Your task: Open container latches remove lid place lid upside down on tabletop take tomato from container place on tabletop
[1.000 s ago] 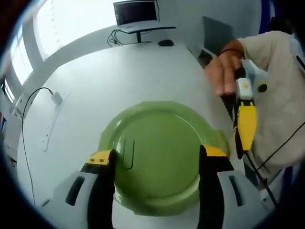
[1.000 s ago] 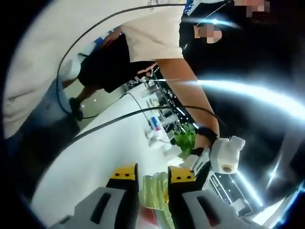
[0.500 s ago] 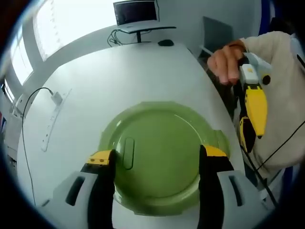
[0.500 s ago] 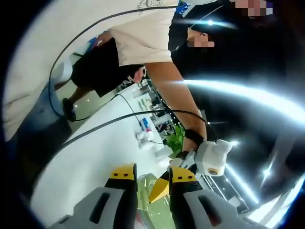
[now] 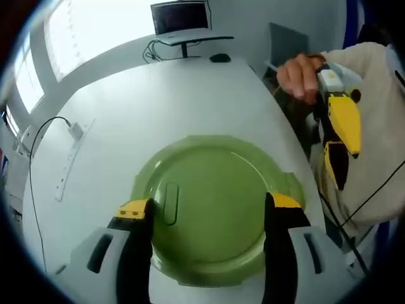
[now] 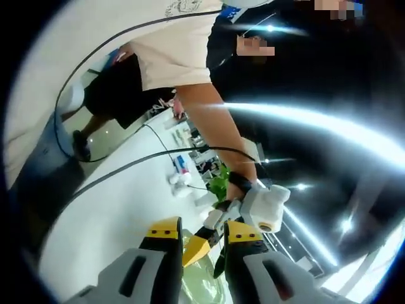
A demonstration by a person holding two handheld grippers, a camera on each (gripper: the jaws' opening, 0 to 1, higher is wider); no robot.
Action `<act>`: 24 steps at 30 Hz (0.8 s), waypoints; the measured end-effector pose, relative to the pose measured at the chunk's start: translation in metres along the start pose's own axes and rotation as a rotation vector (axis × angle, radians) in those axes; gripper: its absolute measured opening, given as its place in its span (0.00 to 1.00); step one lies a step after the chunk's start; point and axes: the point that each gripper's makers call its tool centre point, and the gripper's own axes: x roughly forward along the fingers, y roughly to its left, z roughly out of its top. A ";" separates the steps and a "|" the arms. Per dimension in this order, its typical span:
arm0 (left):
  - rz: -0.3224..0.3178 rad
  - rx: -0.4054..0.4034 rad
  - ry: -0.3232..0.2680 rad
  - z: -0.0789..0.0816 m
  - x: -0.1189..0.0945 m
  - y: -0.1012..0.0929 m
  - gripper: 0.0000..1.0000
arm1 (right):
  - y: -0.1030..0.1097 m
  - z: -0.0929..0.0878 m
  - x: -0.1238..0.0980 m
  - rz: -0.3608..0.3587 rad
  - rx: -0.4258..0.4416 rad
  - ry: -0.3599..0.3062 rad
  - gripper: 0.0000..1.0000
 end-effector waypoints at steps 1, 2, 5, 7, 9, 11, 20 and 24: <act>0.001 0.000 -0.001 0.002 0.001 -0.004 0.65 | -0.004 0.000 0.000 -0.008 0.001 -0.002 0.20; 0.001 0.000 -0.002 0.002 0.001 -0.004 0.65 | -0.006 0.001 -0.001 -0.015 0.005 -0.004 0.20; 0.002 0.000 -0.005 0.005 0.003 -0.010 0.65 | -0.014 0.003 -0.002 -0.038 0.015 -0.006 0.20; 0.003 -0.001 -0.005 0.008 0.004 -0.014 0.65 | -0.020 0.004 -0.002 -0.058 0.026 -0.004 0.21; 0.002 0.001 0.002 0.009 0.005 -0.016 0.65 | -0.027 0.006 -0.002 -0.080 0.041 0.003 0.21; 0.001 0.003 0.008 0.008 0.005 -0.013 0.65 | -0.036 0.003 -0.004 -0.119 0.067 0.019 0.20; 0.003 -0.001 0.002 0.014 0.007 -0.029 0.64 | -0.069 -0.008 -0.014 -0.261 0.186 0.064 0.21; 0.002 0.001 0.004 0.013 0.007 -0.028 0.64 | -0.079 -0.020 -0.017 -0.302 0.226 0.105 0.23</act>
